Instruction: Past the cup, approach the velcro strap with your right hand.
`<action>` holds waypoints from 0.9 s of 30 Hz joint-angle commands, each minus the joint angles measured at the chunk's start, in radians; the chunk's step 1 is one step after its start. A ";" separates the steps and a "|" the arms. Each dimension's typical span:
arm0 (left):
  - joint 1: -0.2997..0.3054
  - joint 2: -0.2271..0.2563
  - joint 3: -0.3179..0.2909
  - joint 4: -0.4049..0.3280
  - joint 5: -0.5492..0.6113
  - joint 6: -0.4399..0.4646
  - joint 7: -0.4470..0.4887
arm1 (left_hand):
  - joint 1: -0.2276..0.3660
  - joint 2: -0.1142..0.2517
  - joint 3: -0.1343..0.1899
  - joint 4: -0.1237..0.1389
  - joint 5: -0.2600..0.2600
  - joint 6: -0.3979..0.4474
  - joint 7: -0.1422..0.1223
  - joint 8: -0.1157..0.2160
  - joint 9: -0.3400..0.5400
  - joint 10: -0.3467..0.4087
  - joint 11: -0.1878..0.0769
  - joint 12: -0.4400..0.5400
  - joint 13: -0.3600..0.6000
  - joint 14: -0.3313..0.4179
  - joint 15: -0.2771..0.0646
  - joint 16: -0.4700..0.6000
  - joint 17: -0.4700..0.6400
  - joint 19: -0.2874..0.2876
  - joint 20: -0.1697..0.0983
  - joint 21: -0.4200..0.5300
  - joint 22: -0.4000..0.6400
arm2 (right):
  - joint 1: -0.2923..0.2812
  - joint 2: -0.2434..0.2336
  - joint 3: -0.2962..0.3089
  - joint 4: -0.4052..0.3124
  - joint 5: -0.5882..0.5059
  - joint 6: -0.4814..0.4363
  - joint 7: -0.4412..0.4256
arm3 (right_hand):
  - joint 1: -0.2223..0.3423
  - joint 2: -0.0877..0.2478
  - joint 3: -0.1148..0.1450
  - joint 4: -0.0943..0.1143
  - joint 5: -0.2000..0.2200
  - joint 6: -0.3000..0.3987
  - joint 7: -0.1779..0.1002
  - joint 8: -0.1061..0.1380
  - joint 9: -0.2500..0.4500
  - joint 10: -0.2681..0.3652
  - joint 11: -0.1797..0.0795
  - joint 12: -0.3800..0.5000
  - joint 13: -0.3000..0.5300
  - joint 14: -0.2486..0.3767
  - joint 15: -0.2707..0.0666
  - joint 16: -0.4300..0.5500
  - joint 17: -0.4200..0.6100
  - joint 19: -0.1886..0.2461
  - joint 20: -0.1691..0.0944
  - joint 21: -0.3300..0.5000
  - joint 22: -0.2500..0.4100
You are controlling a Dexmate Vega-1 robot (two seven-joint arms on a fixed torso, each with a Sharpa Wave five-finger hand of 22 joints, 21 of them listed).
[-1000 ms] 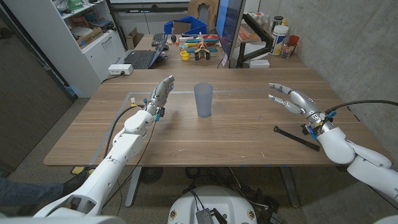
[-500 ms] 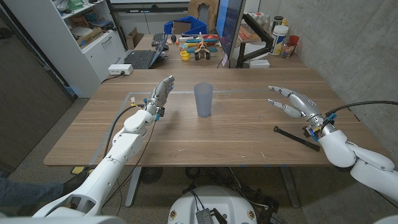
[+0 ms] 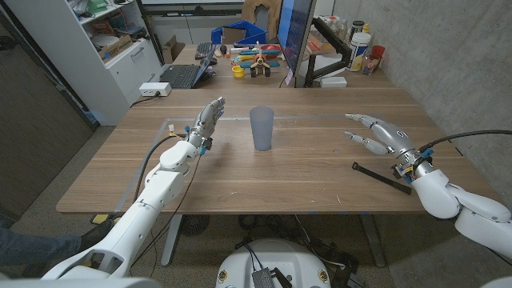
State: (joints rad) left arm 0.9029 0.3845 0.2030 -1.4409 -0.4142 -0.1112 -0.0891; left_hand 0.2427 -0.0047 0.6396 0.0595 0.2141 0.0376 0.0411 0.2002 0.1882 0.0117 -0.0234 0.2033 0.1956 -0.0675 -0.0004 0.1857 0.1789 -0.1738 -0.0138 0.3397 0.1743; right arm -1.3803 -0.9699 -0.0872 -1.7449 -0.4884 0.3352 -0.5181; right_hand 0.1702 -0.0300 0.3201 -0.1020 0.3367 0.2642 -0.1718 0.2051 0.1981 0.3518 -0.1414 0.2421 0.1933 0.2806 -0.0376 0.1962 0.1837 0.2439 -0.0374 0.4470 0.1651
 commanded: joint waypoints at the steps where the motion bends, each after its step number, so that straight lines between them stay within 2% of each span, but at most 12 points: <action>1: -0.006 0.000 0.004 -0.002 0.007 0.004 0.005 | 0.002 0.007 -0.006 -0.002 -0.005 0.008 -0.001 0.000 0.002 -0.005 -0.003 0.003 0.000 -0.009 0.003 0.001 0.004 -0.010 0.006 -0.006 0.006 | -0.021 -0.027 -0.001 -0.011 -0.038 -0.037 -0.017 | -0.008 -0.003 -0.003 0.000 0.008 -0.001 -0.005 -0.004 0.001 0.002 -0.003 0.002 0.002 0.004 -0.122 -0.003 0.003 0.013 -0.061 -0.006 0.006; 13: -0.012 -0.003 0.009 0.005 0.008 0.005 0.000 | 0.002 0.008 -0.007 -0.002 -0.005 0.008 0.000 -0.001 0.002 -0.006 -0.003 0.003 0.000 -0.009 0.003 0.002 0.004 -0.009 0.007 -0.010 0.006 | -0.056 -0.061 0.004 -0.035 -0.081 -0.089 -0.031 | -0.009 -0.003 -0.004 0.000 0.016 -0.004 -0.010 -0.004 0.001 0.002 -0.002 0.001 0.002 0.003 -0.124 -0.004 0.003 0.016 -0.062 -0.013 0.006; 27: -0.019 -0.006 0.010 0.015 0.009 0.002 -0.004 | 0.002 0.009 -0.009 -0.003 -0.005 0.009 -0.001 -0.001 0.002 -0.005 -0.003 0.004 0.000 -0.010 0.002 0.001 0.004 -0.009 0.008 -0.015 0.006 | -0.094 -0.077 0.018 -0.056 -0.098 -0.140 -0.042 | -0.011 -0.003 -0.005 0.000 0.024 -0.006 -0.012 -0.004 0.001 0.000 -0.004 0.000 0.002 0.003 -0.123 -0.004 0.003 0.018 -0.062 -0.019 0.006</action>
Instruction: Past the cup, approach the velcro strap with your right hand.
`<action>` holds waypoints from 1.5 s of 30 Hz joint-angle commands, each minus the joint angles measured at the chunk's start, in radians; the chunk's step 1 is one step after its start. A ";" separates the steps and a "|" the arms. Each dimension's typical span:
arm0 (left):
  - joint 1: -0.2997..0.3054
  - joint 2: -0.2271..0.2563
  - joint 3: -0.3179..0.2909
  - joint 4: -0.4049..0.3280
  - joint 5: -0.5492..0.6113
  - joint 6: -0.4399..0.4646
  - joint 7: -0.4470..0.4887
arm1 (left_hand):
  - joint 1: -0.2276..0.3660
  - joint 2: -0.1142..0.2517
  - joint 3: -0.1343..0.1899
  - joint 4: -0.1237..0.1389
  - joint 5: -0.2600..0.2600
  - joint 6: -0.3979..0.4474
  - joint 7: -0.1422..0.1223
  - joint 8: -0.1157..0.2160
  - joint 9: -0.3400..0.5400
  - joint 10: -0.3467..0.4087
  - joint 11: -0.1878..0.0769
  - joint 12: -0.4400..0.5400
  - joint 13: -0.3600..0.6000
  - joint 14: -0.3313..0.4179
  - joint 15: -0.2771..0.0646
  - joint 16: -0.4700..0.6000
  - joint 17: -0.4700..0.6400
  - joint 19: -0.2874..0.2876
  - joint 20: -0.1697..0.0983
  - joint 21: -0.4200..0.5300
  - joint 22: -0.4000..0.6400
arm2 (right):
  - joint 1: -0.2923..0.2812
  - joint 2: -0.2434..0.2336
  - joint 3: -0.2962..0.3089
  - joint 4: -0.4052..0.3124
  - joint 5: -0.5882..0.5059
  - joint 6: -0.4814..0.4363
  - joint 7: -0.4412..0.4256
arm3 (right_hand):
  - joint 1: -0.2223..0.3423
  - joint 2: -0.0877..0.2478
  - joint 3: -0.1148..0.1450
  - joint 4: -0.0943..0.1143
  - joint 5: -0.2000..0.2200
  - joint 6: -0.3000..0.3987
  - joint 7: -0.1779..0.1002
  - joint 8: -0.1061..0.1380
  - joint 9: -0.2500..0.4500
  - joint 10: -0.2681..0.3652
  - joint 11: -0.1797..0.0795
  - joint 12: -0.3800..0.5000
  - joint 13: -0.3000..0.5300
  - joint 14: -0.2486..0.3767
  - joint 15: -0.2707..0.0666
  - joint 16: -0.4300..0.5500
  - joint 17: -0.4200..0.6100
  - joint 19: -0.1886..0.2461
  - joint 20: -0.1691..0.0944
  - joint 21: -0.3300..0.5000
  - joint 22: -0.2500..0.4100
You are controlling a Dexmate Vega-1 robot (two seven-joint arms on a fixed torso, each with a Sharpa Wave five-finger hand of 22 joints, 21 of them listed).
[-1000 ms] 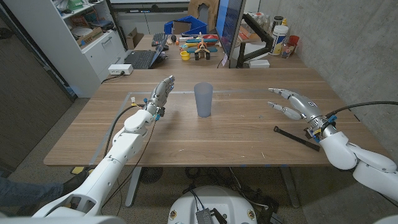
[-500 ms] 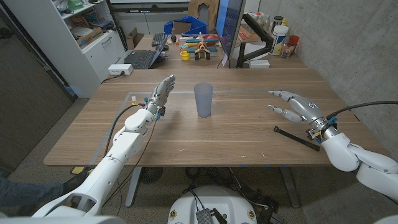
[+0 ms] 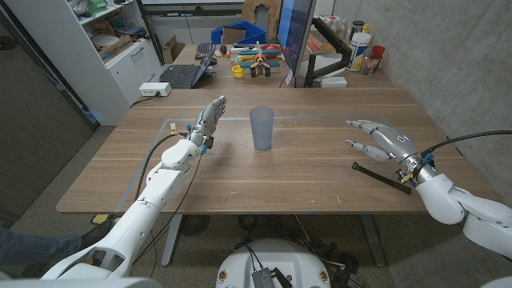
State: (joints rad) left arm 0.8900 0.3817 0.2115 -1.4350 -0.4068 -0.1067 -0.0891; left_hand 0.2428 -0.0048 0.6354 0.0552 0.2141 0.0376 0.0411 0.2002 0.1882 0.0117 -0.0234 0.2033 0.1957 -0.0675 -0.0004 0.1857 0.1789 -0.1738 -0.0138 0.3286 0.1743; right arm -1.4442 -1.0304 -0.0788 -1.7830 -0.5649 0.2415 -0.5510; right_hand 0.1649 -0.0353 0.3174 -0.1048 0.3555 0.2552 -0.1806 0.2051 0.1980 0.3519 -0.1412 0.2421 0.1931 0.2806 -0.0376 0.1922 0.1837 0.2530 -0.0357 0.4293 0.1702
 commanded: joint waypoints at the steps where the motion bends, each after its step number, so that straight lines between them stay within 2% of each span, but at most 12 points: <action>1: -0.006 -0.004 0.001 0.008 0.002 -0.002 -0.004 | 0.002 0.009 -0.005 0.002 -0.005 0.008 -0.001 -0.001 0.002 -0.005 -0.003 0.004 0.000 -0.010 0.002 0.001 0.004 -0.009 0.008 -0.004 0.006 | -0.031 -0.018 0.009 -0.018 -0.024 -0.048 -0.010 | -0.005 0.002 -0.002 0.003 0.006 0.003 -0.003 -0.004 0.002 -0.001 -0.004 0.000 0.002 0.003 -0.123 0.000 0.003 0.009 -0.064 -0.002 0.001; 23: -0.006 -0.006 0.004 0.018 0.004 0.001 -0.006 | 0.002 0.011 -0.008 0.001 -0.005 0.011 -0.001 0.000 0.002 -0.006 -0.004 0.004 0.000 -0.013 0.001 0.001 0.004 -0.009 0.008 -0.011 0.006 | -0.062 -0.029 -0.008 -0.025 -0.038 -0.118 -0.025 | -0.008 0.003 -0.004 0.004 0.018 0.003 -0.004 -0.003 0.002 -0.004 -0.003 -0.003 0.003 -0.002 -0.120 -0.002 0.003 0.002 -0.056 -0.019 0.002; 45: -0.001 0.000 -0.009 0.019 -0.003 -0.002 -0.009 | 0.002 0.012 -0.011 0.001 -0.006 0.013 0.000 0.000 0.002 -0.006 -0.004 0.004 0.000 -0.014 0.003 0.001 0.004 -0.009 0.008 -0.017 0.007 | -0.051 -0.070 -0.062 -0.031 -0.029 -0.172 0.007 | -0.010 0.005 -0.005 0.004 0.029 0.012 -0.005 0.001 0.002 -0.003 -0.001 -0.003 0.003 -0.010 -0.126 -0.004 0.004 -0.002 -0.056 -0.033 0.003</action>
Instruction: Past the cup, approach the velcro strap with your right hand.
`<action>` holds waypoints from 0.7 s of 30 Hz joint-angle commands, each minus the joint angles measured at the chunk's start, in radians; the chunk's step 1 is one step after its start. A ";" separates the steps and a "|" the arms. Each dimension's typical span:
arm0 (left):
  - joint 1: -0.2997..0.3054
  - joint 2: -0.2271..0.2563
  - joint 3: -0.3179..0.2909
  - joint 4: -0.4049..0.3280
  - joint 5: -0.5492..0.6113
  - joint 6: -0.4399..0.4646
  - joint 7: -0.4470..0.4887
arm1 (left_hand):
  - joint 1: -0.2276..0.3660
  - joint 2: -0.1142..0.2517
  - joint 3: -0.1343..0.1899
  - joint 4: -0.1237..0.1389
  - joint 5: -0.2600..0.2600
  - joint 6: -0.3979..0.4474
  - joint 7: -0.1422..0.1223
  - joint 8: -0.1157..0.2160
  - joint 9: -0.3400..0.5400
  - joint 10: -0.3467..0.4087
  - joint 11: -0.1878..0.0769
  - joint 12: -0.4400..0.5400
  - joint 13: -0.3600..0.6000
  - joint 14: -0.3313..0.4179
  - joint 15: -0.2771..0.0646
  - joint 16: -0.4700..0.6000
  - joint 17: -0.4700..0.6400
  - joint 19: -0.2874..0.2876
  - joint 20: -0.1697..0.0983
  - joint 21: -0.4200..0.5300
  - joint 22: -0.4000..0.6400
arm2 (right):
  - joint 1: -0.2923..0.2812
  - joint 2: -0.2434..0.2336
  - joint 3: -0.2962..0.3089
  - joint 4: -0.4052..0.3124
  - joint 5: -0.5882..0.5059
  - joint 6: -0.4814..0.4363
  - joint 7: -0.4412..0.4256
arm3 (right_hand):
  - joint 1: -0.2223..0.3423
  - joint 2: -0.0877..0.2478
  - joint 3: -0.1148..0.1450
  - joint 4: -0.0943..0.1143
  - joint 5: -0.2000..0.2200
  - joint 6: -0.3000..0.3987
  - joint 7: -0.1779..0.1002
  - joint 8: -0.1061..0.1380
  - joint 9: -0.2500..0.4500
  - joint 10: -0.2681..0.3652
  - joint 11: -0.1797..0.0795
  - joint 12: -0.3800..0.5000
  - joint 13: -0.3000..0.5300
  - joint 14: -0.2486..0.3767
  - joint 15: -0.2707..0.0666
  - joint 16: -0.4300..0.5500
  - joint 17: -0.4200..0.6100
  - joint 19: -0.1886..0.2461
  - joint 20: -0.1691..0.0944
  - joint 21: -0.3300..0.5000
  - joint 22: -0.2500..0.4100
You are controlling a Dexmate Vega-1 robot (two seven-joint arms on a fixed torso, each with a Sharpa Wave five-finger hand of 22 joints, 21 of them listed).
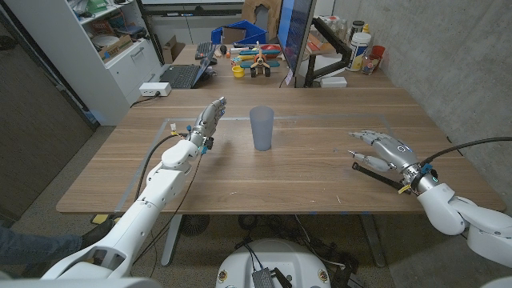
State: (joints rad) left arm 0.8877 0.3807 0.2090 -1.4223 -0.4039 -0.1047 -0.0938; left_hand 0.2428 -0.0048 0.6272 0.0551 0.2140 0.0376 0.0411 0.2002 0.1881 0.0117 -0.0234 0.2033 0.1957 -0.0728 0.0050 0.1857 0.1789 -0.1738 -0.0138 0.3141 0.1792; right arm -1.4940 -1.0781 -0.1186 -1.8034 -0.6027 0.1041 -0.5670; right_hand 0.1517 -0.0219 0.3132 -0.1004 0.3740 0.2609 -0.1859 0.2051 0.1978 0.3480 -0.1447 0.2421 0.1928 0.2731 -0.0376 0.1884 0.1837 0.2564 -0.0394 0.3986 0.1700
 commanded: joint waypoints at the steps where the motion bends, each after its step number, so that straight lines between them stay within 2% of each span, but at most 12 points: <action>1: 0.001 0.000 -0.006 0.008 -0.006 -0.005 -0.005 | 0.002 0.012 -0.002 0.001 -0.005 0.013 0.000 0.000 0.002 -0.006 -0.004 0.004 0.000 -0.009 -0.002 0.001 0.004 -0.008 0.009 -0.003 0.002 | -0.003 -0.023 -0.023 -0.014 0.010 -0.041 0.025 | 0.003 -0.008 -0.001 0.000 0.011 0.007 0.000 0.001 0.002 0.001 0.002 -0.003 0.003 -0.002 -0.126 0.000 0.004 -0.006 -0.051 -0.003 0.003; 21: -0.015 -0.002 -0.005 0.036 -0.007 -0.004 -0.023 | 0.002 0.014 -0.005 0.000 -0.005 0.012 0.000 -0.001 0.002 -0.008 -0.003 0.003 0.000 -0.012 -0.004 0.000 0.004 -0.011 0.009 -0.010 0.002 | -0.004 -0.046 -0.061 -0.017 0.038 -0.082 0.044 | 0.001 -0.005 -0.001 0.001 0.018 0.007 0.000 0.001 0.002 0.001 0.004 -0.004 0.003 0.002 -0.123 0.003 0.004 -0.004 -0.045 -0.012 0.003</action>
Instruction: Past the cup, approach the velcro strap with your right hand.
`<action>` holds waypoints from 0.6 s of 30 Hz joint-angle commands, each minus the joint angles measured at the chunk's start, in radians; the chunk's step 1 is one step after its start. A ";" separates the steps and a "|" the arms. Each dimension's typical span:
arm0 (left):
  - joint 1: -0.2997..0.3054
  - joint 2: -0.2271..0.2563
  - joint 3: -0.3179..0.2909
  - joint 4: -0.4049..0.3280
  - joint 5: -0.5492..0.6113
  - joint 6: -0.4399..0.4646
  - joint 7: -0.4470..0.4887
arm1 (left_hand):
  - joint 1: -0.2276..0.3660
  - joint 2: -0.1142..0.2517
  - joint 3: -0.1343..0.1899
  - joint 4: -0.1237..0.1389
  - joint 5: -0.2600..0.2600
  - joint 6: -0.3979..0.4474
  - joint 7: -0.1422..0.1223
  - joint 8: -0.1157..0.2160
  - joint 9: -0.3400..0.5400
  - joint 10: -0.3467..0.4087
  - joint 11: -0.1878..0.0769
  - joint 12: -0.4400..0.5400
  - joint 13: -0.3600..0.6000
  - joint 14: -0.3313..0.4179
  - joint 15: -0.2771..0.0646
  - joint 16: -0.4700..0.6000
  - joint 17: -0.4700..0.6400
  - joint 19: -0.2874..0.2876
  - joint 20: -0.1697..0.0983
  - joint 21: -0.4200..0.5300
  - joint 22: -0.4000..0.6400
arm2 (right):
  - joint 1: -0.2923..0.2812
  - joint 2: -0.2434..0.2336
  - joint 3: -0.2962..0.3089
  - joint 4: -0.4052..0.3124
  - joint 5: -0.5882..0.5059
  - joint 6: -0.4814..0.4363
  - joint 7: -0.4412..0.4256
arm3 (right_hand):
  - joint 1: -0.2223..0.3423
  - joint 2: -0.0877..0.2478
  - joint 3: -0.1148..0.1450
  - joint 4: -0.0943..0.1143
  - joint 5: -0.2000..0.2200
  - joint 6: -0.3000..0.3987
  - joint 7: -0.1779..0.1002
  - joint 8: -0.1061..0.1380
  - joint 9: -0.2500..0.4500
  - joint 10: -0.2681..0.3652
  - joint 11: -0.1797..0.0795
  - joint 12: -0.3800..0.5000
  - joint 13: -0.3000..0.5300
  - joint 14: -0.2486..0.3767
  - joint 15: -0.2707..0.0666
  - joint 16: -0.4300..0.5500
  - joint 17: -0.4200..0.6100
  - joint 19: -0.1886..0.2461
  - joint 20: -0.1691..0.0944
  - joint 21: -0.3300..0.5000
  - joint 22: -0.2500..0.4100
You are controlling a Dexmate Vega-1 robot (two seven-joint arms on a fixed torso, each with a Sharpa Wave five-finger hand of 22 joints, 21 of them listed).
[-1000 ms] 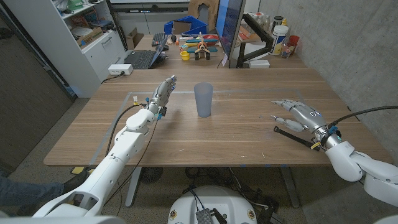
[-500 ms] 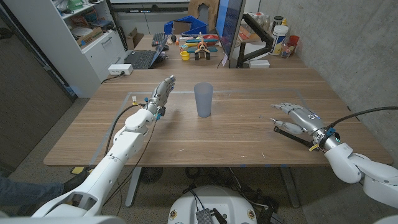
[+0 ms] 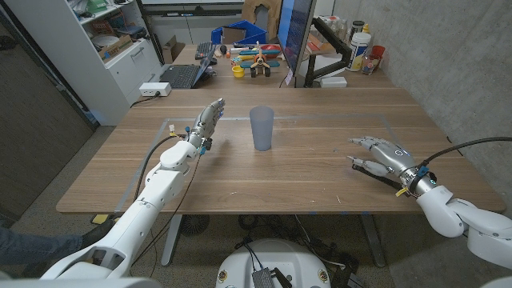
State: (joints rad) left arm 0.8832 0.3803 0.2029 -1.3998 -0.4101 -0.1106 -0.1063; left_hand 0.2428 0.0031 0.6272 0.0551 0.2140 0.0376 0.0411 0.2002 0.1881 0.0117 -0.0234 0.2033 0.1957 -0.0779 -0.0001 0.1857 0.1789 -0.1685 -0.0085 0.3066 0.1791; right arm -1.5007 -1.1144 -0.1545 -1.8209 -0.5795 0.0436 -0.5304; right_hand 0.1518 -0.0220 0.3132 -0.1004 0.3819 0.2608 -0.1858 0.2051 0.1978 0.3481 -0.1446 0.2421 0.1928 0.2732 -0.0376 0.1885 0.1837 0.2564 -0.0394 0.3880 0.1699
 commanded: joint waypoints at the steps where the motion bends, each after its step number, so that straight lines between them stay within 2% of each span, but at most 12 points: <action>1: -0.012 -0.001 0.002 0.014 0.000 0.004 -0.011 | 0.002 0.006 -0.005 0.000 -0.005 0.012 0.001 -0.001 0.002 -0.008 -0.003 0.003 0.000 -0.007 0.001 0.000 0.004 -0.016 0.004 -0.003 0.002 | 0.002 -0.010 -0.027 0.000 0.017 -0.026 0.007 | 0.001 -0.005 -0.001 0.001 0.011 0.007 0.001 0.001 0.002 0.001 0.005 -0.004 0.003 0.003 -0.123 0.003 0.004 -0.003 -0.045 -0.002 0.004; 18: -0.029 -0.008 0.007 0.034 0.006 0.000 -0.021 | 0.000 0.007 -0.008 0.001 -0.006 0.014 0.001 0.000 0.002 -0.013 -0.004 0.002 0.000 -0.012 0.003 -0.001 0.004 -0.022 0.006 -0.011 0.003 | -0.007 -0.027 -0.051 0.003 0.047 -0.047 0.007 | 0.001 0.003 0.002 0.003 0.016 0.009 0.003 0.002 0.003 0.002 0.006 -0.004 0.003 0.005 -0.124 0.004 0.004 0.000 -0.041 -0.009 0.004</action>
State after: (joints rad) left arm 0.8646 0.3759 0.2064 -1.3781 -0.4080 -0.1109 -0.1201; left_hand 0.2428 0.0031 0.6200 0.0561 0.2141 0.0430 0.0465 0.2002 0.1882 0.0022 -0.0247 0.2033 0.1957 -0.0823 0.0044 0.1857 0.1789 -0.1686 -0.0086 0.3028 0.1790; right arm -1.5074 -1.1328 -0.1846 -1.8219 -0.5483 0.0114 -0.5257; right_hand 0.1518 -0.0220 0.3133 -0.1004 0.3893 0.2645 -0.1819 0.2051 0.1978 0.3481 -0.1445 0.2421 0.1928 0.2732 -0.0376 0.1885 0.1837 0.2564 -0.0394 0.3840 0.1699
